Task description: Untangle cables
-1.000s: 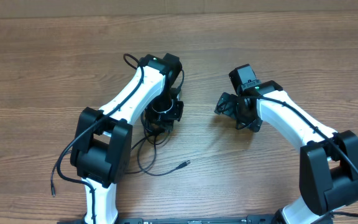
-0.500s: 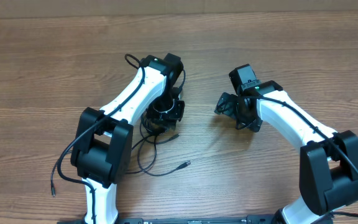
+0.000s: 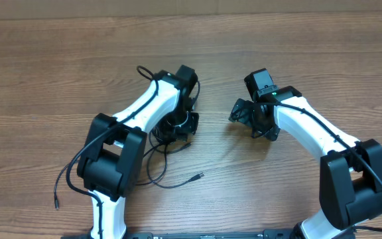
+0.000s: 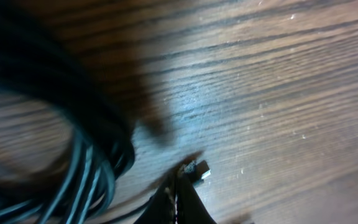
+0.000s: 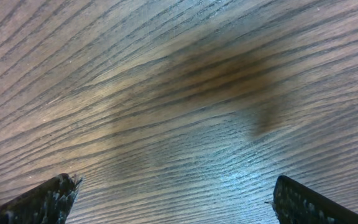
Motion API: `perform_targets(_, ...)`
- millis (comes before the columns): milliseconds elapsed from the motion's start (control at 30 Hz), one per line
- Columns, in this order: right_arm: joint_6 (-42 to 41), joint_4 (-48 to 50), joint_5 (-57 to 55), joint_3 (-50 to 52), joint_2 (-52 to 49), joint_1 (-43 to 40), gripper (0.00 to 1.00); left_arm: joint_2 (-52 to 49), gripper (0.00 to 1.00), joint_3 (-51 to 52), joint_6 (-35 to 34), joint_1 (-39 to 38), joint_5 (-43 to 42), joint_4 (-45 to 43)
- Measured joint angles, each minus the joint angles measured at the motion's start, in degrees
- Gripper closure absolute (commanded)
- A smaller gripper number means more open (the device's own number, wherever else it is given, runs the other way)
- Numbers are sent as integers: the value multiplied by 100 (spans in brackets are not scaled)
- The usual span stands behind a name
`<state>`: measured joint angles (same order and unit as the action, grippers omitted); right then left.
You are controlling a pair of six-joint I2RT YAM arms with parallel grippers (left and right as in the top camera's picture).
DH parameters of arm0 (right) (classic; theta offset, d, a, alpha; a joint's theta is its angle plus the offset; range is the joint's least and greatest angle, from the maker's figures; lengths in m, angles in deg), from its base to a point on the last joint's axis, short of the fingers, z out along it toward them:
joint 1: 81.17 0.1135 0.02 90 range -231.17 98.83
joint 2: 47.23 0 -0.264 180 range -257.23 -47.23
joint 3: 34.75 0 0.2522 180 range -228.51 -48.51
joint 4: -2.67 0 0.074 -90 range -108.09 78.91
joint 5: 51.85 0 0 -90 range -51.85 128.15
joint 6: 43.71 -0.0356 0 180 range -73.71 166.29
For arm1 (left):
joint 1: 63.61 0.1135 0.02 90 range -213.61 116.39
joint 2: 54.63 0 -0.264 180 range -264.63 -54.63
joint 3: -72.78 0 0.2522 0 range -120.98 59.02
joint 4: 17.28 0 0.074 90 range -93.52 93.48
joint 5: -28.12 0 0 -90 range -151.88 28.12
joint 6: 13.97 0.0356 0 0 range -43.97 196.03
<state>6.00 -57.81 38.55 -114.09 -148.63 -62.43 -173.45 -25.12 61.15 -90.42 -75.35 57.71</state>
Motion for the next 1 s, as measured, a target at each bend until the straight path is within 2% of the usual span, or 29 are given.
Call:
perform_targets(133, 0, 0, 0, 0, 0, 0, 0, 0, 96, 352, -208, -120, 0, -350)
perform_targets(233, 2, -2, 0, 0, 0, 0, 0, 35, 96, 483, -321, -197, -35, -295)
perform_targets(467, 0, 0, -2, 0, 0, 0, 0, 37, 93, 623, -293, -302, -44, 614)
perform_targets(567, 0, 0, 0, 0, 0, 0, 0, 37, 96, 627, -107, -302, -42, 1032)
perform_targets(800, -2, -2, 0, 0, 0, 0, 0, 37, 96, 603, 354, -302, 4, 1668)
perform_targets(1000, -2, -2, -2, 0, 0, 0, 0, 37, 96, -7, 457, -299, 42, 1989)
